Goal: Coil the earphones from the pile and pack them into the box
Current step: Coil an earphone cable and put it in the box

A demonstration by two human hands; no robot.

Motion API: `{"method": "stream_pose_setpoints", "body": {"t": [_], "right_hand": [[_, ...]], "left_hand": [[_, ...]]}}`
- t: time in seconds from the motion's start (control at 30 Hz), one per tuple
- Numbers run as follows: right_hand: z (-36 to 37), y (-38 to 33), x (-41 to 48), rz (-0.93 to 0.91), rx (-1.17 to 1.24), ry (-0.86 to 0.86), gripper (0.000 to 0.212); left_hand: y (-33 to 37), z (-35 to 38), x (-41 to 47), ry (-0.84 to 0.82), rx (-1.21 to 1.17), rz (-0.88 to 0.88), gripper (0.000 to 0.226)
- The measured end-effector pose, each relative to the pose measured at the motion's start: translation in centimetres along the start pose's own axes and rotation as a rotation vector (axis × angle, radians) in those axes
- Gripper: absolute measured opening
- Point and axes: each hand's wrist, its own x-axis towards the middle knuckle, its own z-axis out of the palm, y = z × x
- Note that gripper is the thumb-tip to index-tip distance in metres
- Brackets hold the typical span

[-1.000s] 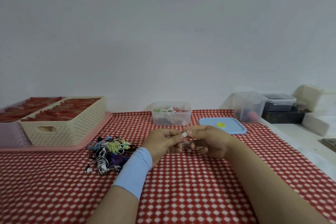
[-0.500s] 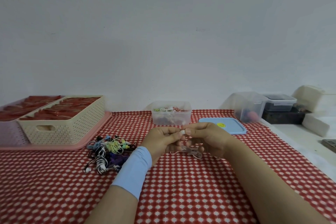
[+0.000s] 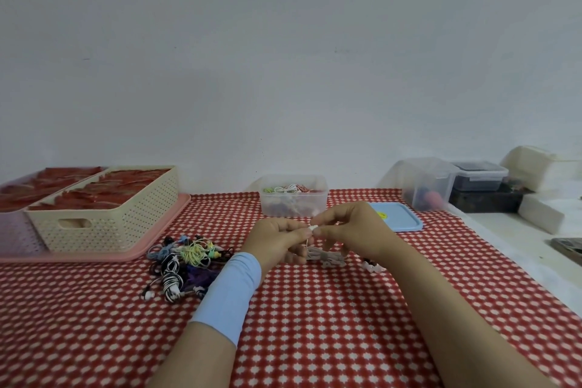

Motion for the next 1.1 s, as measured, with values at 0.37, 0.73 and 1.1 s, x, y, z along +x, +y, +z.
{"method": "stream_pose_setpoints", "body": {"t": [0.37, 0.73, 1.1], "right_hand": [[0.0, -0.1, -0.2, 0.058, 0.182, -0.064, 0.015], [-0.1, 0.5, 0.0, 0.193, 0.39, -0.232, 0.022], [-0.3, 0.0, 0.4, 0.127, -0.26, -0.179, 0.017]], "left_hand": [[-0.2, -0.2, 0.1, 0.013, -0.015, 0.026, 0.015], [-0.1, -0.7, -0.1, -0.131, -0.081, 0.029, 0.017], [1.1, -1.3, 0.3, 0.126, 0.134, 0.135, 0.011]]}}
